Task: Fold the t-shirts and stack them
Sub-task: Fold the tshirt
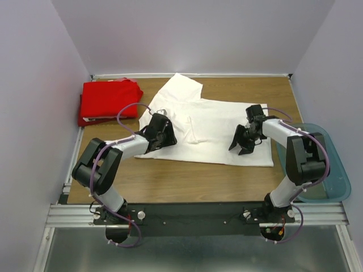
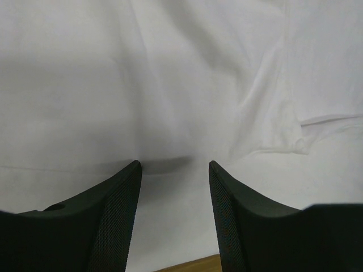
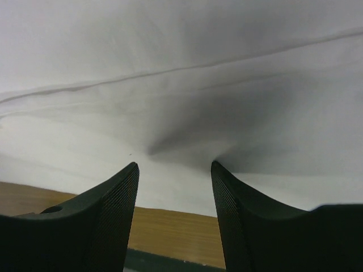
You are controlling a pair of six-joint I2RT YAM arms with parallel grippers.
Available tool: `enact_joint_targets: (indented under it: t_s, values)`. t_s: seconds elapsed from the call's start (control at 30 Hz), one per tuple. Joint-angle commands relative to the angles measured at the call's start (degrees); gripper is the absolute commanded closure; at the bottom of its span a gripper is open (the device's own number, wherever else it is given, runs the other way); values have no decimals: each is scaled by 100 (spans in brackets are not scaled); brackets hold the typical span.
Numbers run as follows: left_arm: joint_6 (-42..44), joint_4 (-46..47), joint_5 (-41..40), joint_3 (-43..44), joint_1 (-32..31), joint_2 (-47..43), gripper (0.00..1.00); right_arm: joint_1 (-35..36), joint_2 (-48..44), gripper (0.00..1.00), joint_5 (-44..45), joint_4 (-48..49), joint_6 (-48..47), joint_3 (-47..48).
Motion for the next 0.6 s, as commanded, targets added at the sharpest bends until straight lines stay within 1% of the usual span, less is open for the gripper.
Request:
enact_joint_targets:
  t_s: [0.0,0.1,0.2,0.33,0.47,0.53,0.57]
  values:
    - [-223,-218,-315,-441,-277,-219,41,30,98,38,-152,101,-115,-433]
    - [-574,-569,-456,-696,-392,-351,41,21,28,38,-345,-4,-18,-662]
    - [-873,-1018,-631,-915,-585,-622,41,30,-261,38,-495,-145,157,-1092]
    - [-1172,-1281,-667,-1144,-822,-921,41,21,-717,38,-539,-277,307,-1453]
    - [-1383,-1300,-536,-1469,-963,-1168,41,21,-1070,38,-522,-514,404,-1752]
    - [-1488,-1308,-509,-1479,-1068,-1221,41,30,-1158,38,-574,-602,413,-1875]
    - [-1559,-1456,-517,-1461,-1103,-1221,41,30,-1289,38,-600,-637,421,-1980]
